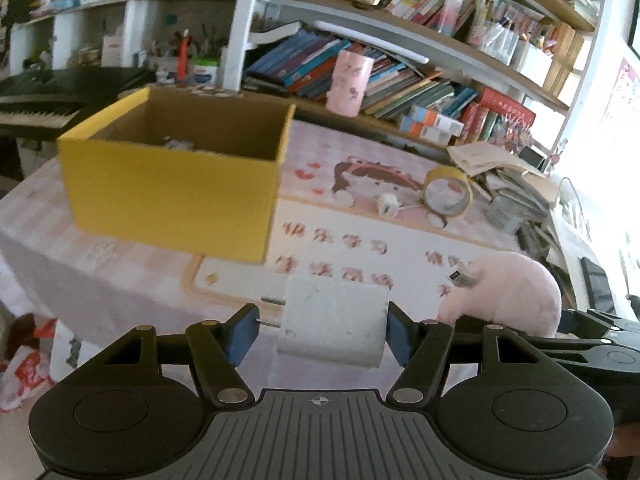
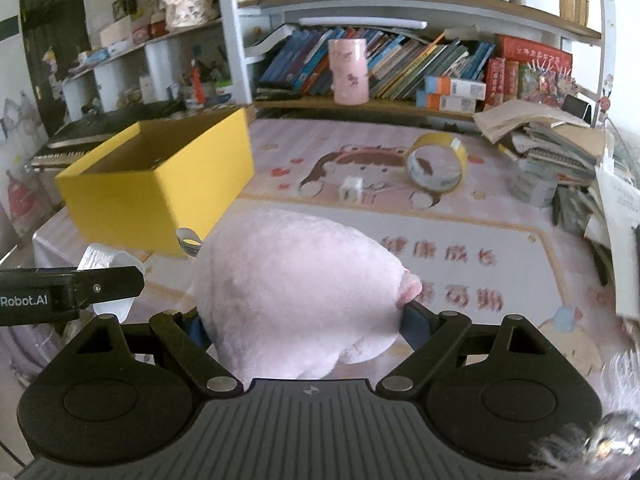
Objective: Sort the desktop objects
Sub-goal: 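Lift and carry the charger and plush pig with both tools over the yellow box, then lower the charger and plush pig into the yellow box and open both tools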
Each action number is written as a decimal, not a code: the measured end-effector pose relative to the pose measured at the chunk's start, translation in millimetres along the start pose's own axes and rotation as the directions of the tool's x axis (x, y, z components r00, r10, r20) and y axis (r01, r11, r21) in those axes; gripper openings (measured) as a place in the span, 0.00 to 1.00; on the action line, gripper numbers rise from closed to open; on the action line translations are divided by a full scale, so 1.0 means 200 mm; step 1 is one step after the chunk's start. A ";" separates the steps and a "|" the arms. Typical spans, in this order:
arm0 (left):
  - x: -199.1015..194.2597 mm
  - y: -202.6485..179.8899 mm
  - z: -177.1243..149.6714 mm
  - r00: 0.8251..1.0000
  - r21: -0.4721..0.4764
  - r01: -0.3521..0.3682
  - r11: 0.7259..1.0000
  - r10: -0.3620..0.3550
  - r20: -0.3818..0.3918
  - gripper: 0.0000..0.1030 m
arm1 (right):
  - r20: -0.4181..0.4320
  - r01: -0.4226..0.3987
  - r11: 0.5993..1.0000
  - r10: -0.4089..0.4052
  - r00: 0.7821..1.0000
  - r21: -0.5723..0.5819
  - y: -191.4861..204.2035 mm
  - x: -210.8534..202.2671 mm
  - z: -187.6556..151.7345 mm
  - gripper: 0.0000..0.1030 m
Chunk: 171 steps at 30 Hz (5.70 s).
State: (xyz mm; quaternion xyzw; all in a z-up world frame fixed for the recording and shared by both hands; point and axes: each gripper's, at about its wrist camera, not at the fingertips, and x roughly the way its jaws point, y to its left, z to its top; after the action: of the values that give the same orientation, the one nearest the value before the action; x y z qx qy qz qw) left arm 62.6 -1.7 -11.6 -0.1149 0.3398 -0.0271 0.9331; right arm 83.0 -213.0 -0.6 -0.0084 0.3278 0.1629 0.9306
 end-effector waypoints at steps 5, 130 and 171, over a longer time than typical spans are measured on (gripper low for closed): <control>-0.10 0.09 -0.06 1.000 -0.012 -0.014 1.000 0.014 0.010 0.65 | -0.003 -0.020 1.000 0.020 1.000 -0.017 0.13 -0.04 -0.06 0.84; 0.56 0.43 0.64 0.958 0.162 -0.285 0.945 0.277 0.073 0.83 | -0.290 -0.410 0.874 0.335 0.897 -0.260 0.75 1.30 1.03 0.91; -0.17 0.47 0.41 0.945 0.059 -0.229 0.972 0.207 0.255 0.85 | 0.019 -0.223 0.951 0.232 0.973 -0.214 0.74 0.69 0.81 1.00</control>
State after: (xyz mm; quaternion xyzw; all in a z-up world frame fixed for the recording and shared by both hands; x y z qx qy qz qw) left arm 86.6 110.8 49.7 -0.0382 0.2301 0.0758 0.9695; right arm 236.5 -11.5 56.3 -0.0653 0.2872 0.3027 0.9064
